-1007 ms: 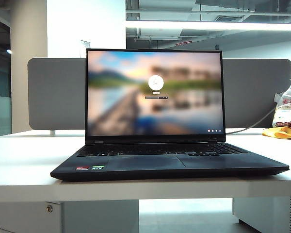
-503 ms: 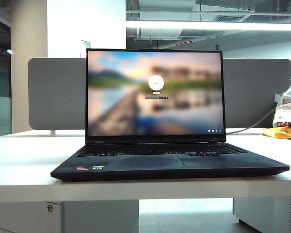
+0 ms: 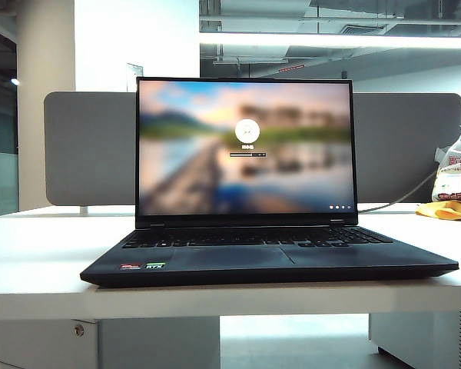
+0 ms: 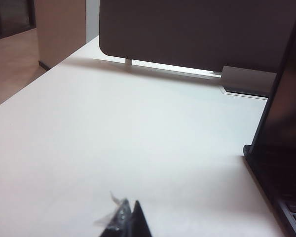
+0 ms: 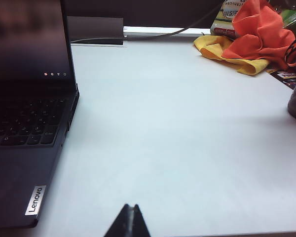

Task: Open the lid of the laptop and use the keypad to enter the password "123".

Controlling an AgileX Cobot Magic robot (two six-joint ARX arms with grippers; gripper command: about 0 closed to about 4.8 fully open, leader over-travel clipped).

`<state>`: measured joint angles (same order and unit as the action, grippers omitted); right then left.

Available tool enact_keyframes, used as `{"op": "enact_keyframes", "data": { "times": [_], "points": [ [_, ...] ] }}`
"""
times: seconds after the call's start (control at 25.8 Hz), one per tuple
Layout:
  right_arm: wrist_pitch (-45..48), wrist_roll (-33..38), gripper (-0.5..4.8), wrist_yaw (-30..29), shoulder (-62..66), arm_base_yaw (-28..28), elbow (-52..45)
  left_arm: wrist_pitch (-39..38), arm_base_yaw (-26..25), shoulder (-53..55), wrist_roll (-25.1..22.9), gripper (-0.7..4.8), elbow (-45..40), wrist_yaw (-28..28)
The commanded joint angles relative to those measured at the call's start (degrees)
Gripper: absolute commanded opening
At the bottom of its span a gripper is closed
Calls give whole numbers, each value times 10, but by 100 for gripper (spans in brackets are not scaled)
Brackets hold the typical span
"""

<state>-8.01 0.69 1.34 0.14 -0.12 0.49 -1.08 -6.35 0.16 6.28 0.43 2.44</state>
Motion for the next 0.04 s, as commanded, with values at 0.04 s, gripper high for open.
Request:
{"op": "enact_keyframes", "data": {
  "times": [0.04],
  "points": [
    [10,-1,-5,0,0,0,-2,7,-1,0,2,-3,0,4]
  ]
}}
